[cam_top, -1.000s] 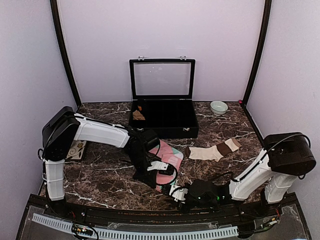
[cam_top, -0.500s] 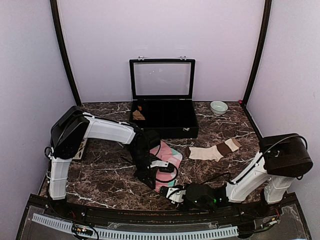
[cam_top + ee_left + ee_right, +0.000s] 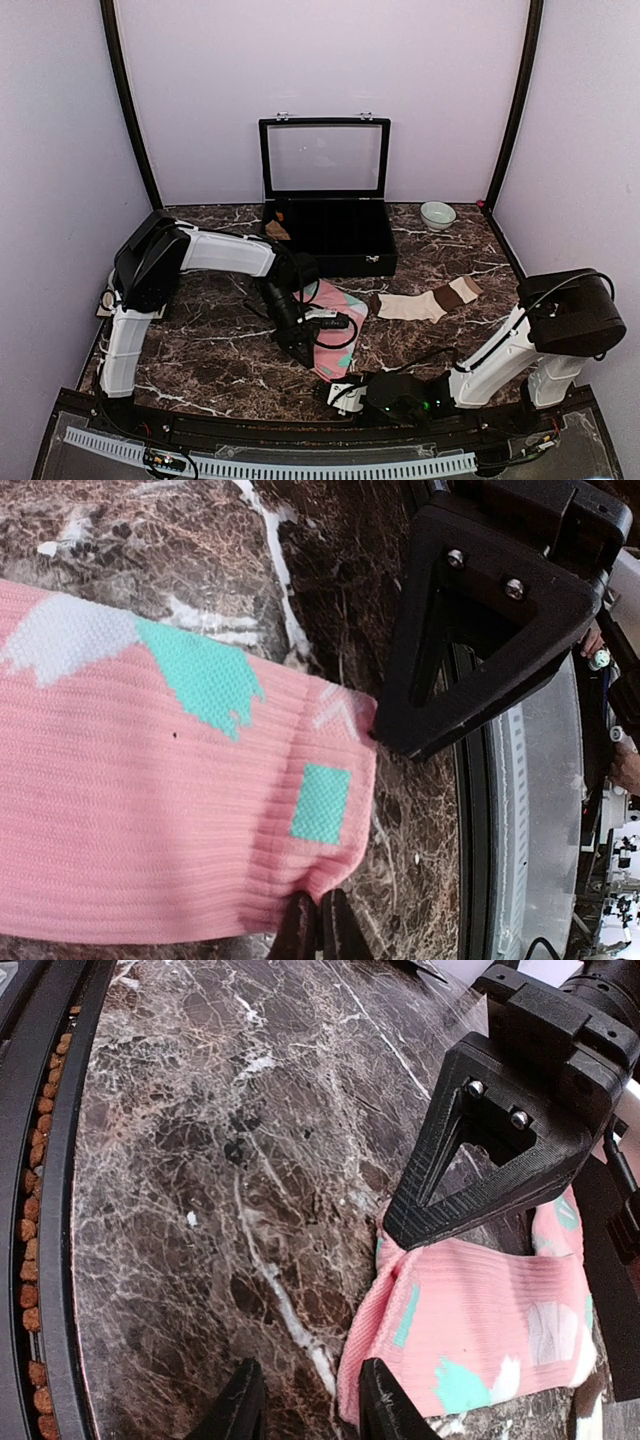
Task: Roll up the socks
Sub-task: Roll the sock at the center of the board.
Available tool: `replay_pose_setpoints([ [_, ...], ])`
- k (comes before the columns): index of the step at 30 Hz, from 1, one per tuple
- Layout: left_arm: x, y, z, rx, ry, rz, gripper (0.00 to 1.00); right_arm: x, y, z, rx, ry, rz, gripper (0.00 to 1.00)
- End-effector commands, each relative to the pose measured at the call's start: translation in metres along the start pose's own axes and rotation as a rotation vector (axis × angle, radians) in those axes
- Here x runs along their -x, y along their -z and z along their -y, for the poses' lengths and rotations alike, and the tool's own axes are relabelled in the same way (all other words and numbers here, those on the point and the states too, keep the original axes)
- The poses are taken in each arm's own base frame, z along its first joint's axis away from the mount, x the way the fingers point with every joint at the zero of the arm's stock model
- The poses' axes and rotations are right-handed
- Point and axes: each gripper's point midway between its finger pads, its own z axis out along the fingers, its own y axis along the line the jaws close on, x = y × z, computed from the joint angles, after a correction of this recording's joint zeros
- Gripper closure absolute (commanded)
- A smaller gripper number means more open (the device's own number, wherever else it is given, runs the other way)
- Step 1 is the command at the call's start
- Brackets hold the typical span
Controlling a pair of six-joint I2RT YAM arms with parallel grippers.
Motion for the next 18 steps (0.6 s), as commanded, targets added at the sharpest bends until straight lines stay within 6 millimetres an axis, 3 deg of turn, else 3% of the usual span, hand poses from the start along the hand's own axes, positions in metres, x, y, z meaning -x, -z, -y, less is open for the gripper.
replay_pose_setpoints([
  [1,0.004,0.005,0.010,-0.045,0.024,0.013,0.96,-0.006,-0.001,0.000,-0.026,0.031,-0.034,0.68],
  [8,-0.002,0.002,0.014,-0.074,0.042,-0.002,0.96,-0.009,-0.004,0.015,-0.119,0.063,-0.053,0.68],
  [18,-0.002,0.006,0.016,-0.078,0.040,-0.016,0.96,-0.006,-0.005,0.011,-0.094,0.083,-0.044,0.69],
])
